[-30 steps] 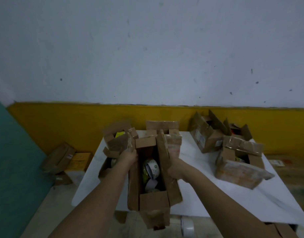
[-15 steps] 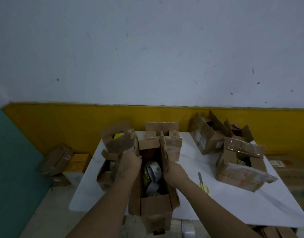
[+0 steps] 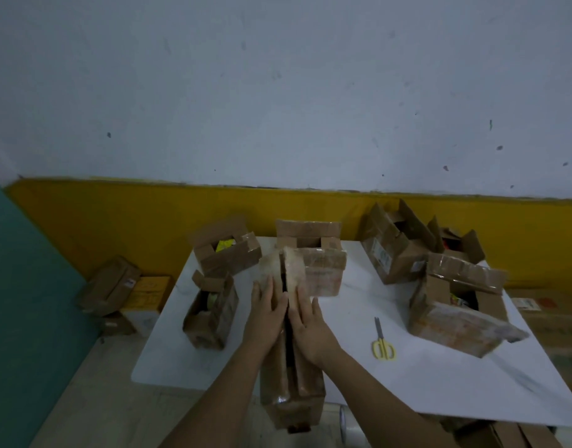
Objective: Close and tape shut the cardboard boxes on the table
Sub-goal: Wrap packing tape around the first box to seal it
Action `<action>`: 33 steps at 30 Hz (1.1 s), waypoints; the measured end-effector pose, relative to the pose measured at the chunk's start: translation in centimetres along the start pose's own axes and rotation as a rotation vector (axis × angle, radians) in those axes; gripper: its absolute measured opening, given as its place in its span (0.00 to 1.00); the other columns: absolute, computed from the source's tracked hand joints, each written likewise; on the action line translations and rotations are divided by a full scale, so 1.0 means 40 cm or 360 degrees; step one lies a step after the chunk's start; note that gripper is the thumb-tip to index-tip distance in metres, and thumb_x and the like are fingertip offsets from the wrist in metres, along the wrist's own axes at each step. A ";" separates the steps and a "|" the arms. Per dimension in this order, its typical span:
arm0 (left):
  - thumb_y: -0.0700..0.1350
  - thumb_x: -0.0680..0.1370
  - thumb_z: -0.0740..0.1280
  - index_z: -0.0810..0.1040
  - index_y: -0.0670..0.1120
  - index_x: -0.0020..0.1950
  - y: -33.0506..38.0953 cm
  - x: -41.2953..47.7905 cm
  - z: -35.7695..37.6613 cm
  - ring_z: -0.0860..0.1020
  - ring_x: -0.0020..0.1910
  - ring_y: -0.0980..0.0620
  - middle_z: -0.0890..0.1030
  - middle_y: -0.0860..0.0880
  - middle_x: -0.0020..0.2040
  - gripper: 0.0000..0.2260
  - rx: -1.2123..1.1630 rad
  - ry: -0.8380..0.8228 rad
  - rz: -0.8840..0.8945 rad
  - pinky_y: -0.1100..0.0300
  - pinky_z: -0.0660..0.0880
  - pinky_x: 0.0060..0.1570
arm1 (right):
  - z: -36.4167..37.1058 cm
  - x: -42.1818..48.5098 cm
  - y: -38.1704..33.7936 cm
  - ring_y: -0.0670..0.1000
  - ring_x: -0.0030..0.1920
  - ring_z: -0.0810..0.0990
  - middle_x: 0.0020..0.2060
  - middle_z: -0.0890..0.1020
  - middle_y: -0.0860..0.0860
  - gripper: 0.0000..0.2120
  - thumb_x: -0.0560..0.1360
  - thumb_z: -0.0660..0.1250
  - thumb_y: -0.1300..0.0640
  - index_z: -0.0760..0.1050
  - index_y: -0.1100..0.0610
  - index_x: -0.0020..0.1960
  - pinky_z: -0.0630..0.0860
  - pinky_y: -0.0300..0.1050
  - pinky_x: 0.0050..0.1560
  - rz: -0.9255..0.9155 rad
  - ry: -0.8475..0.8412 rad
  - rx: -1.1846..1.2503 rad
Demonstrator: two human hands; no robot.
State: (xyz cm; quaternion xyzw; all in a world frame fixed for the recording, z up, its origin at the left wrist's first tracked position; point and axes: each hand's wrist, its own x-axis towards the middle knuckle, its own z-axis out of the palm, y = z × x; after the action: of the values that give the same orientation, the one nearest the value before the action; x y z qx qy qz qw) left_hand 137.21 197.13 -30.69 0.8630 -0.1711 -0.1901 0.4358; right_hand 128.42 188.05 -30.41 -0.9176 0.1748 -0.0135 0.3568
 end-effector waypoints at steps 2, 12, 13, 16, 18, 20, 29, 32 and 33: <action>0.60 0.82 0.56 0.45 0.60 0.79 -0.011 -0.014 0.004 0.49 0.79 0.49 0.45 0.50 0.81 0.30 -0.0196 0.0044 0.0032 0.50 0.53 0.75 | 0.007 -0.004 0.004 0.55 0.78 0.57 0.80 0.50 0.51 0.29 0.83 0.49 0.42 0.43 0.44 0.80 0.60 0.48 0.73 0.0050 0.0092 0.0126; 0.64 0.72 0.67 0.56 0.55 0.78 -0.039 0.006 0.036 0.74 0.67 0.50 0.72 0.50 0.71 0.38 -0.0359 0.0108 -0.0197 0.48 0.72 0.67 | 0.029 0.017 0.043 0.51 0.65 0.75 0.77 0.61 0.52 0.28 0.83 0.50 0.42 0.44 0.41 0.80 0.73 0.44 0.61 0.0118 0.0214 0.0229; 0.65 0.69 0.67 0.58 0.56 0.77 -0.044 0.010 0.036 0.75 0.66 0.51 0.74 0.51 0.70 0.39 -0.0371 0.0112 -0.0198 0.48 0.73 0.66 | 0.030 0.017 0.044 0.51 0.66 0.74 0.77 0.61 0.52 0.28 0.83 0.49 0.42 0.44 0.40 0.80 0.73 0.45 0.62 0.0119 0.0216 0.0230; 0.64 0.69 0.67 0.62 0.57 0.75 -0.058 0.020 0.036 0.76 0.64 0.53 0.76 0.53 0.68 0.37 -0.0451 0.0128 -0.0182 0.48 0.74 0.65 | 0.036 0.017 0.040 0.52 0.65 0.75 0.77 0.61 0.52 0.29 0.83 0.50 0.41 0.42 0.41 0.80 0.74 0.47 0.61 0.0148 0.0231 0.0247; 0.60 0.72 0.69 0.61 0.57 0.76 -0.058 0.020 0.033 0.75 0.65 0.53 0.75 0.53 0.68 0.34 -0.0487 0.0098 -0.0177 0.48 0.74 0.66 | 0.039 0.021 0.035 0.51 0.60 0.77 0.76 0.62 0.51 0.32 0.82 0.50 0.40 0.39 0.44 0.80 0.75 0.44 0.56 0.0184 0.0239 0.0270; 0.55 0.76 0.69 0.59 0.56 0.77 -0.053 0.019 0.031 0.74 0.66 0.52 0.74 0.52 0.70 0.32 -0.0514 0.0075 -0.0173 0.48 0.73 0.66 | 0.036 0.023 0.029 0.51 0.59 0.78 0.77 0.61 0.51 0.33 0.82 0.51 0.41 0.37 0.46 0.80 0.75 0.43 0.55 0.0180 0.0231 0.0284; 0.55 0.73 0.71 0.60 0.55 0.76 -0.008 0.033 0.033 0.77 0.63 0.49 0.75 0.50 0.67 0.34 -0.0746 0.0219 -0.0273 0.44 0.75 0.62 | -0.058 0.087 0.029 0.49 0.60 0.77 0.66 0.75 0.50 0.32 0.81 0.60 0.44 0.50 0.49 0.79 0.73 0.45 0.62 0.0030 0.0091 0.0451; 0.52 0.74 0.72 0.57 0.53 0.77 0.027 0.069 0.031 0.75 0.65 0.47 0.72 0.47 0.70 0.36 -0.0751 0.0217 -0.0270 0.46 0.75 0.62 | -0.115 0.127 0.024 0.45 0.62 0.68 0.62 0.67 0.46 0.30 0.81 0.63 0.48 0.54 0.53 0.78 0.64 0.39 0.63 -0.0023 0.0041 0.0431; 0.52 0.74 0.72 0.55 0.52 0.78 0.034 0.084 0.039 0.74 0.66 0.44 0.70 0.45 0.71 0.37 -0.0678 0.0197 -0.0288 0.47 0.74 0.63 | -0.118 0.136 0.028 0.46 0.64 0.68 0.62 0.67 0.47 0.30 0.81 0.64 0.50 0.55 0.54 0.77 0.63 0.39 0.63 0.0005 0.0029 0.0444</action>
State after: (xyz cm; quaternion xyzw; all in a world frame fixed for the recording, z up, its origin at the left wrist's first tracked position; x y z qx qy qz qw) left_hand 139.20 193.77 -31.03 0.7733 -0.0221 -0.2070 0.5988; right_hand 132.46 182.43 -28.16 -0.8586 0.1759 -0.0454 0.4793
